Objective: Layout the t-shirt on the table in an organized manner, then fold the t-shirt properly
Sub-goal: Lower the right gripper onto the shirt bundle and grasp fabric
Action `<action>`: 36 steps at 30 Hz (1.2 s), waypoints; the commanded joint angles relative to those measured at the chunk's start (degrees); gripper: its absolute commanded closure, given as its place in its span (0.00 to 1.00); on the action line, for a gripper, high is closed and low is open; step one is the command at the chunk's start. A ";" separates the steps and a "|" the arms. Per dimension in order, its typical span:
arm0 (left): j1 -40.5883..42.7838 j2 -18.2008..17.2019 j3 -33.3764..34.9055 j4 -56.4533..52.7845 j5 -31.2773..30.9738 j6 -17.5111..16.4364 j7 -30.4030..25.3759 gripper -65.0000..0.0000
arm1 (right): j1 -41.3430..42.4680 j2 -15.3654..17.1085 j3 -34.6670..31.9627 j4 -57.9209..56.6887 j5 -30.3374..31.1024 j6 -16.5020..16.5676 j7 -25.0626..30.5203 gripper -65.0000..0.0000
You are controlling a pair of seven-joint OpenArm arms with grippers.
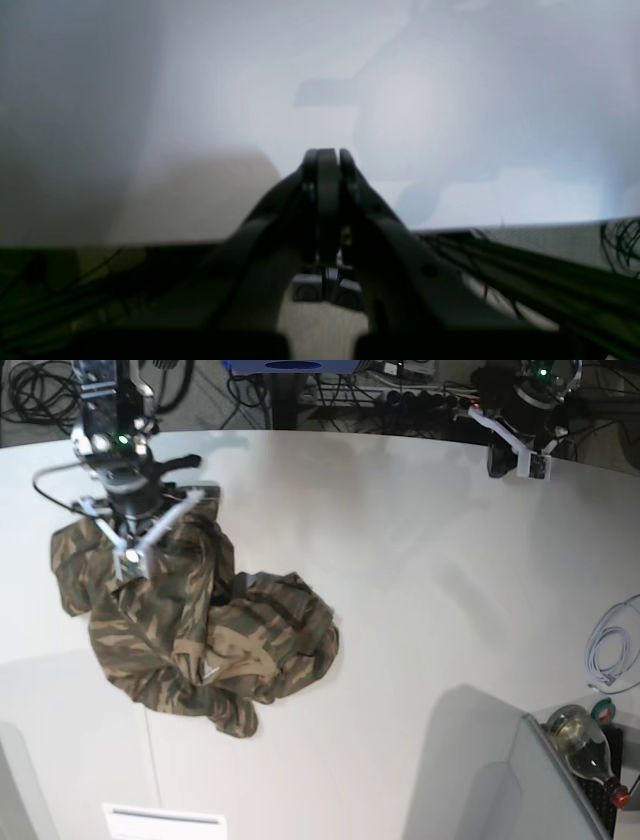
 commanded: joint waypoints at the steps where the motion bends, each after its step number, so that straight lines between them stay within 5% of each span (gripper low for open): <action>1: -0.19 -0.57 -0.32 1.00 -0.19 0.21 -1.19 1.00 | 1.84 0.18 -1.31 1.10 -0.32 -0.08 -0.52 1.00; 6: -2.22 -0.40 -0.32 1.79 -0.19 0.21 -1.10 1.00 | 8.78 0.18 -7.29 1.28 -0.23 -0.16 -8.43 1.00; 11: -3.36 -0.48 -0.32 3.37 -0.27 0.21 -1.10 0.99 | 11.33 -0.26 -7.91 1.36 -0.23 -0.25 -9.22 0.98; 13: -4.24 -0.57 -0.32 3.37 -0.10 0.21 -1.10 0.76 | 11.60 -0.26 -7.91 1.36 0.03 -0.25 -9.22 0.85; 15: -5.03 -0.57 -0.32 3.11 -0.01 0.21 -1.10 0.60 | 11.60 -0.26 -7.99 1.28 -0.05 -0.25 -9.22 0.59; 18: -6.52 -0.40 0.12 2.94 -0.01 0.21 -1.10 0.62 | 11.69 0.01 -7.82 1.10 -0.23 -0.25 -8.87 0.30; 24: -13.82 0.31 0.56 3.29 0.08 0.21 10.59 0.74 | 15.38 0.10 -7.73 -5.05 -0.23 -0.25 -8.87 0.41; 29: -22.87 5.23 1.44 2.85 0.17 0.21 17.97 0.75 | 17.22 0.01 -7.73 -10.68 -0.23 -0.34 -7.11 0.41; 36: -38.26 6.90 19.99 -3.57 0.17 0.21 20.08 0.75 | 17.49 0.18 -7.64 -15.25 -0.32 -0.34 -4.21 0.42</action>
